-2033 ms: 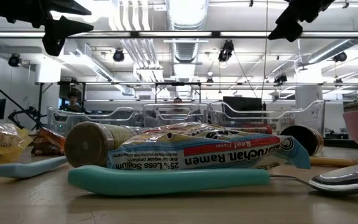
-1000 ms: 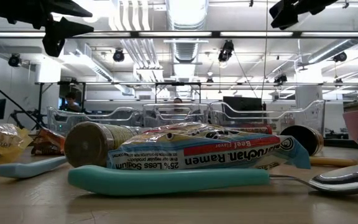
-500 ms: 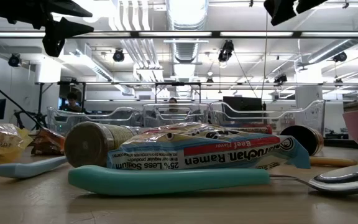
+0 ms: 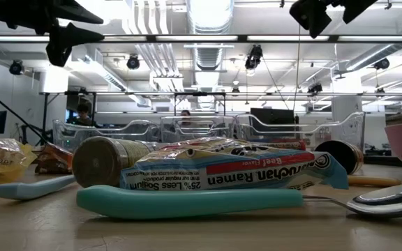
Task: Pick & Place Food Item
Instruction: Put the right black seasoning bottle into the left transparent bin
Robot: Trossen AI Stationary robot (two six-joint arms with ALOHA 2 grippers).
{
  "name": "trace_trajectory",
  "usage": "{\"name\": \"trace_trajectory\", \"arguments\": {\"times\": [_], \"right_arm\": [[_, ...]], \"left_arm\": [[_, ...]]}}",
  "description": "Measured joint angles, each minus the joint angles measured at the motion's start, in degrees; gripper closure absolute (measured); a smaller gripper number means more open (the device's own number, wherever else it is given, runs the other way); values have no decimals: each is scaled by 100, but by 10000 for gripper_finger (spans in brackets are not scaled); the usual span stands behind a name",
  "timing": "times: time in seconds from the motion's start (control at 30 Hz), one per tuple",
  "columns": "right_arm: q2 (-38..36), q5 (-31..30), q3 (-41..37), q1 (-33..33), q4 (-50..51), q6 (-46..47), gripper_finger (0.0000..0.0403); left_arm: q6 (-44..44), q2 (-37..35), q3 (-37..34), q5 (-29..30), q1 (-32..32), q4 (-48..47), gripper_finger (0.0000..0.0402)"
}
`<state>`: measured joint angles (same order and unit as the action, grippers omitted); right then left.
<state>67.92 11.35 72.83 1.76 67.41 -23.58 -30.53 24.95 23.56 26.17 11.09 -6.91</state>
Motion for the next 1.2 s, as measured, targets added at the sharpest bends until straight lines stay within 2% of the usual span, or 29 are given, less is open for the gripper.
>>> {"name": "trace_trajectory", "arguments": {"times": [0.4,0.63,1.2], "right_arm": [[160,-5,-245,-524,10,-46,132],[160,-249,-486,-693,-21,-44,132],[162,-412,-1098,-1029,-214,-66,132]], "left_arm": [[-100,2,-1,-2,2,-73,239],[-98,2,-1,-4,2,-69,239],[-83,2,-1,-7,4,-71,239]]}}
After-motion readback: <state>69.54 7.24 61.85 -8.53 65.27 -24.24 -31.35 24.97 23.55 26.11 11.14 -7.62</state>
